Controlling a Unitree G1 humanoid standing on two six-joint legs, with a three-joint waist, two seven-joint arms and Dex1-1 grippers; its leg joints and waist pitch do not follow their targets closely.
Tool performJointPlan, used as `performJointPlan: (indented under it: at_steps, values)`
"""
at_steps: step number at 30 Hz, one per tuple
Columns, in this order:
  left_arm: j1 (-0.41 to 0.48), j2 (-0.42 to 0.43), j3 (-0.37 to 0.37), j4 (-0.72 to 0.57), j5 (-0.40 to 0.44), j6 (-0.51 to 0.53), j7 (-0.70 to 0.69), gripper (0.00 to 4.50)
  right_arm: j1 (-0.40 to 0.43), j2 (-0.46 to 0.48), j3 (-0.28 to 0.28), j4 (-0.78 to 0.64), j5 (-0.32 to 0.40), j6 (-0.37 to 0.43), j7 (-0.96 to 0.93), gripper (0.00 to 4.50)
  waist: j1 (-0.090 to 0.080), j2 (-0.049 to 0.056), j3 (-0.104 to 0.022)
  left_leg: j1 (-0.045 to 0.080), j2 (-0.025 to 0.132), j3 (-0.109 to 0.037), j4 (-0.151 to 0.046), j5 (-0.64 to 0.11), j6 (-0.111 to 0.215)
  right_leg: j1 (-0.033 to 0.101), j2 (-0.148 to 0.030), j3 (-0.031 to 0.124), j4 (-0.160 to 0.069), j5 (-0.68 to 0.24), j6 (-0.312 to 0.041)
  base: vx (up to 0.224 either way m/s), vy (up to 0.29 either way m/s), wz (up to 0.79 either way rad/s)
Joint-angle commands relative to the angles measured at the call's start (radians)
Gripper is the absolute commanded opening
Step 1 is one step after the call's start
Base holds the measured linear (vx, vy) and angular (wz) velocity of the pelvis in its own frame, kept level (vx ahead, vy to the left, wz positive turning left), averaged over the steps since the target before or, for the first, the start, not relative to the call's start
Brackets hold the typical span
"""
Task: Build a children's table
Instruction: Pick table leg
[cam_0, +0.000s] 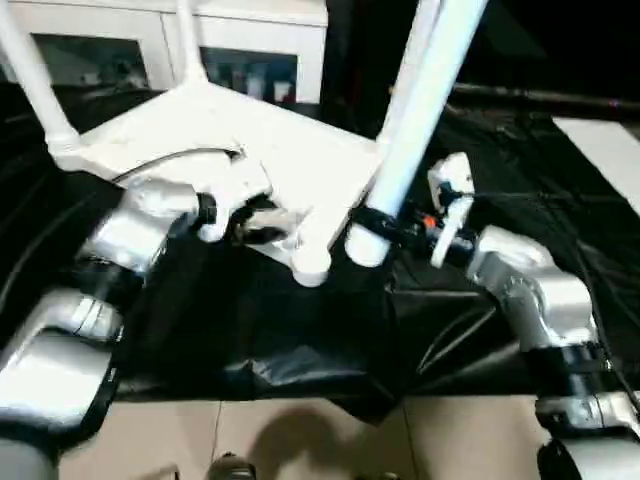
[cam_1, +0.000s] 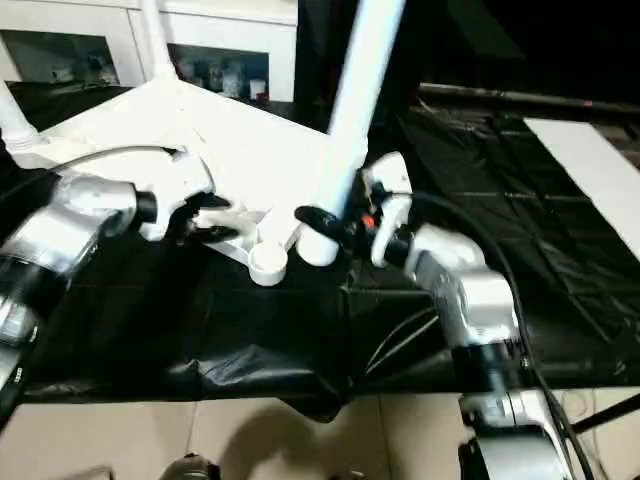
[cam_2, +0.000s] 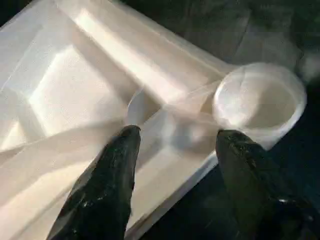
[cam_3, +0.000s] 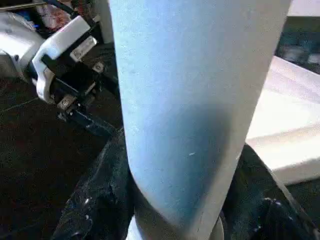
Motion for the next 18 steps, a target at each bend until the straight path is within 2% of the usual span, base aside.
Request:
performJointPlan:
  at_steps: [1,2,4,6,8,10,11,14,18]
  values:
    - [-0.033,-0.01,-0.046,0.068,0.08,-0.061,0.005,2.75,0.005,-0.002,-0.022,-0.043,-0.01,-0.014,-0.018,1.87,0.002,0.02,-0.091,0.023,-0.012,0.006,-0.064,-0.289,-0.068,0.063,-0.044,0.03,-0.066,-0.159,-0.196,0.0,0.0,0.0]
    - [-0.044,-0.01,-0.067,0.097,0.111,-0.072,0.015,2.75,0.013,-0.003,-0.023,-0.049,-0.014,-0.015,-0.023,1.87,0.001,0.036,-0.09,0.025,-0.013,0.006,-0.064,-0.303,-0.063,0.061,-0.043,0.031,-0.072,-0.188,-0.19,0.0,0.0,0.0]
    - [-0.063,-0.013,-0.095,0.145,0.143,-0.103,0.018,2.75,0.025,-0.005,-0.025,-0.058,-0.019,-0.016,-0.03,1.87,0.003,0.032,-0.091,0.024,-0.015,0.007,-0.063,-0.297,-0.058,0.062,-0.043,0.031,-0.074,-0.198,-0.187,0.0,0.0,0.0]
    - [-0.079,-0.02,-0.112,0.188,0.157,-0.125,0.021,2.75,0.038,-0.006,-0.028,-0.071,-0.018,-0.011,-0.041,1.87,0.001,0.046,-0.092,0.024,-0.014,0.008,-0.061,-0.291,-0.054,0.06,-0.042,0.032,-0.075,-0.186,-0.201,0.0,0.0,0.0]
    - [-0.097,-0.032,-0.124,0.245,0.181,-0.149,0.021,2.75,0.057,-0.01,-0.03,-0.096,-0.01,0.001,-0.057,1.87,0.001,0.046,-0.094,0.023,-0.015,0.007,-0.06,-0.288,-0.052,0.062,-0.041,0.032,-0.072,-0.169,-0.211,0.0,0.0,0.0]
    - [-0.112,-0.046,-0.124,0.295,0.2,-0.169,0.018,2.75,0.076,-0.017,-0.03,-0.123,-0.004,0.013,-0.066,1.87,0.0,0.055,-0.094,0.024,-0.017,0.007,-0.059,-0.291,-0.048,0.063,-0.038,0.031,-0.073,-0.153,-0.217,0.0,0.0,0.0]
    - [-0.117,-0.052,-0.13,0.316,0.216,-0.179,0.024,2.75,0.086,-0.023,-0.031,-0.134,-0.003,0.016,-0.067,1.87,-0.001,0.052,-0.095,0.024,-0.015,0.006,-0.059,-0.291,-0.048,0.065,-0.04,0.031,-0.072,-0.146,-0.22,0.0,0.0,0.0]
    - [-0.126,-0.08,-0.131,0.369,0.248,-0.205,0.078,2.75,0.105,-0.033,-0.042,-0.148,-0.006,0.018,-0.081,1.87,-0.001,0.056,-0.093,0.025,-0.016,0.006,-0.059,-0.305,-0.043,0.066,-0.04,0.031,-0.076,-0.167,-0.222,0.0,0.0,0.0]
    - [-0.129,-0.112,-0.1,0.4,0.228,-0.214,0.12,2.75,0.106,-0.029,-0.043,-0.154,-0.005,0.022,-0.09,1.87,0.0,0.055,-0.092,0.023,-0.017,0.007,-0.057,-0.3,-0.032,0.065,-0.042,0.03,-0.081,-0.213,-0.218,0.0,0.0,0.0]
